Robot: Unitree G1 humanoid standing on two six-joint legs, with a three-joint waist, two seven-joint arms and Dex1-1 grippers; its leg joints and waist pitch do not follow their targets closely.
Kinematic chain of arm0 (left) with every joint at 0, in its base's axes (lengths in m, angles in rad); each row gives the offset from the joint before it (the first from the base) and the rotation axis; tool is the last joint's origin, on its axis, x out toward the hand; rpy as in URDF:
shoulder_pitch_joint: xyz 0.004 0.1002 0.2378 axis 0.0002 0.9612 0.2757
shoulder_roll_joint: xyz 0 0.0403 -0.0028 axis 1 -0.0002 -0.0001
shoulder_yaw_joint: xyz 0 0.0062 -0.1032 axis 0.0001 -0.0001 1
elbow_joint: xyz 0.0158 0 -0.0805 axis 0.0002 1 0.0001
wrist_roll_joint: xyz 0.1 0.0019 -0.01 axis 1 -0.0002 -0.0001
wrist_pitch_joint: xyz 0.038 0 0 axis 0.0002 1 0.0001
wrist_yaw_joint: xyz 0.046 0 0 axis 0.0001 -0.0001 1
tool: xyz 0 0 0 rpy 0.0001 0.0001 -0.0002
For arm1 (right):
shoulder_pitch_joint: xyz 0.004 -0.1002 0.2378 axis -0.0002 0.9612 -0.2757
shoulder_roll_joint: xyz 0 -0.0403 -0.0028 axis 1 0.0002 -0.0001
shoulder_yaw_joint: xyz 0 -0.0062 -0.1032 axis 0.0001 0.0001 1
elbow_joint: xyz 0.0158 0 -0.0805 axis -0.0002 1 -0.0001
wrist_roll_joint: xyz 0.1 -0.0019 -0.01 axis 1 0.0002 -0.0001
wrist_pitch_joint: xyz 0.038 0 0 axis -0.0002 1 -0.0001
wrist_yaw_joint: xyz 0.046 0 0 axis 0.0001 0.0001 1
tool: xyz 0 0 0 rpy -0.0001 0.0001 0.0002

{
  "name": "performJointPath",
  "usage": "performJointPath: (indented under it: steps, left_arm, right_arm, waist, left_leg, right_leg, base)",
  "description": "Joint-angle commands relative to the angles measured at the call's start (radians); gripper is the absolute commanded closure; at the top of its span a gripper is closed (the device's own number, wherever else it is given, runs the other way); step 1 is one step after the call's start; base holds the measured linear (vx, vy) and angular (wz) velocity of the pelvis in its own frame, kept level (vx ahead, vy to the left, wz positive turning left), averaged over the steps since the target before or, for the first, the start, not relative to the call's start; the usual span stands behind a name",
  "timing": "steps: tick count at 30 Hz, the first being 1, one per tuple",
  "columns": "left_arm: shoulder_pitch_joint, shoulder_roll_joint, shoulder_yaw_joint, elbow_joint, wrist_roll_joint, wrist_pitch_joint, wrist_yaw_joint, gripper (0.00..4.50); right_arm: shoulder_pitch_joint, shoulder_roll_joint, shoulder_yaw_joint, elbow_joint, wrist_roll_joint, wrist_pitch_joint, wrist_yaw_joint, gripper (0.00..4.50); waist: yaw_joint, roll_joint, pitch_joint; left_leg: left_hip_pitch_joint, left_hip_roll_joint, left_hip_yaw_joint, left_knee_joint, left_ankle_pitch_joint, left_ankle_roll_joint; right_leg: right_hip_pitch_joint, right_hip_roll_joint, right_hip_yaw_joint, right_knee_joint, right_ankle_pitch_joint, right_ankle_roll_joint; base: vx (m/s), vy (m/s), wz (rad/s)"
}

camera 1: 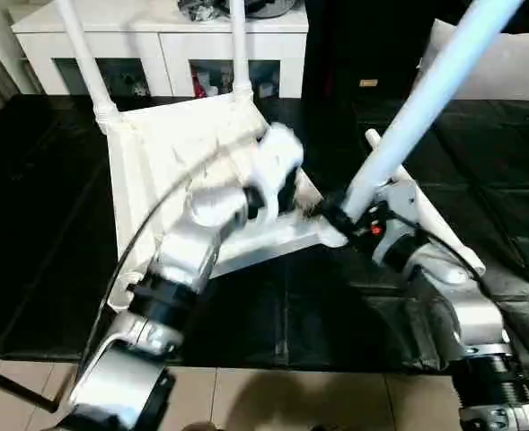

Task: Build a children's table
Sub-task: Insert table leg to table base

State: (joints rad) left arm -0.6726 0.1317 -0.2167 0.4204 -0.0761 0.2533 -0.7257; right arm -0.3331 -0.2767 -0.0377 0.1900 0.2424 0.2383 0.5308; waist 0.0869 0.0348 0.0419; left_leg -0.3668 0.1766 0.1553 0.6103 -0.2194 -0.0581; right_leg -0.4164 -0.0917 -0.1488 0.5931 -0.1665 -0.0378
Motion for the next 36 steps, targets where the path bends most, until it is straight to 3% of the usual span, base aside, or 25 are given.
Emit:
performJointPath:
  steps: [1, 4, 7, 11, 14, 16, 20, 27, 36]
  left_arm:
    - [0.016, 0.015, -0.029, 0.003, 0.005, 0.062, -0.046, 0.00]
    - [0.031, 0.022, -0.058, 0.013, 0.003, 0.100, -0.080, 0.00]
    - [0.030, 0.014, -0.070, 0.067, 0.014, 0.086, -0.084, 0.00]
    - [-0.006, -0.007, -0.033, 0.180, 0.029, 0.007, -0.025, 0.36]
    - [-0.046, 0.001, -0.018, 0.256, 0.037, -0.025, -0.019, 0.63]
    - [-0.057, 0.007, -0.021, 0.272, 0.031, -0.021, -0.032, 0.74]
    - [-0.075, 0.021, -0.038, 0.310, 0.036, -0.010, -0.077, 1.17]
    - [-0.082, 0.019, -0.051, 0.361, 0.056, -0.023, -0.102, 1.68]
    - [-0.098, 0.024, -0.050, 0.421, 0.081, -0.064, -0.092, 2.41]
  right_arm:
    - [-0.007, -0.020, -0.024, 0.003, 0.016, 0.033, 0.009, 2.62]
    - [-0.008, -0.036, -0.034, 0.009, 0.023, 0.047, 0.019, 2.62]
    - [-0.004, -0.056, -0.047, 0.006, 0.035, 0.060, 0.032, 2.62]
    - [0.004, -0.070, -0.057, 0.004, 0.042, 0.066, 0.041, 2.62]
    - [0.011, -0.076, -0.063, -0.002, 0.041, 0.075, 0.047, 2.62]
    - [0.015, -0.077, -0.062, -0.008, 0.042, 0.080, 0.048, 2.62]
    - [0.020, -0.080, -0.057, -0.011, 0.048, 0.088, 0.046, 2.62]
    - [0.019, -0.071, -0.059, -0.009, 0.048, 0.096, 0.037, 2.62]
    - [0.014, -0.071, -0.050, -0.005, 0.044, 0.101, 0.044, 2.62]
  waist:
    - [0.001, -0.017, -0.072]
    - [0.002, -0.016, -0.072]
    - [0.004, -0.016, -0.071]
    - [0.005, -0.018, -0.072]
    - [0.005, -0.011, -0.074]
    - [0.005, -0.015, -0.074]
    - [0.005, -0.008, -0.074]
    - [0.006, -0.008, -0.075]
    - [0.007, -0.010, -0.073]
  left_leg:
    - [-0.004, 0.048, -0.009, -0.060, -0.004, 0.110]
    - [-0.004, 0.048, -0.008, -0.059, 0.007, 0.121]
    - [-0.003, 0.046, -0.007, -0.058, -0.004, 0.126]
    - [-0.005, 0.043, -0.008, -0.057, -0.006, 0.125]
    - [-0.005, 0.042, -0.010, -0.056, -0.006, 0.127]
    - [-0.005, 0.042, -0.010, -0.057, -0.009, 0.124]
    - [-0.004, 0.044, -0.010, -0.057, -0.007, 0.127]
    - [-0.003, 0.046, -0.011, -0.058, -0.018, 0.120]
    - [-0.004, 0.044, -0.011, -0.058, -0.024, 0.118]
  right_leg:
    - [0.081, -0.071, 0.068, -0.068, -0.199, -0.121]
    - [0.080, -0.072, 0.069, -0.064, -0.176, -0.141]
    - [0.079, -0.072, 0.068, -0.071, -0.202, -0.133]
    - [0.082, -0.069, 0.065, -0.074, -0.208, -0.118]
    - [0.083, -0.068, 0.063, -0.074, -0.197, -0.114]
    - [0.084, -0.070, 0.063, -0.074, -0.196, -0.116]
    - [0.082, -0.070, 0.063, -0.073, -0.185, -0.131]
    - [0.085, -0.074, 0.063, -0.072, -0.174, -0.143]
    - [0.084, -0.073, 0.061, -0.077, -0.209, -0.124]
  base:
    - [0.000, 0.000, 0.00]
    - [0.000, 0.000, 0.00]
    - [0.000, 0.000, 0.00]
    - [0.000, 0.000, 0.00]
    - [0.000, 0.000, 0.00]
    - [0.000, 0.000, 0.00]
    - [0.000, 0.000, 0.00]
    - [0.000, 0.000, 0.00]
    - [0.000, 0.000, 0.00]
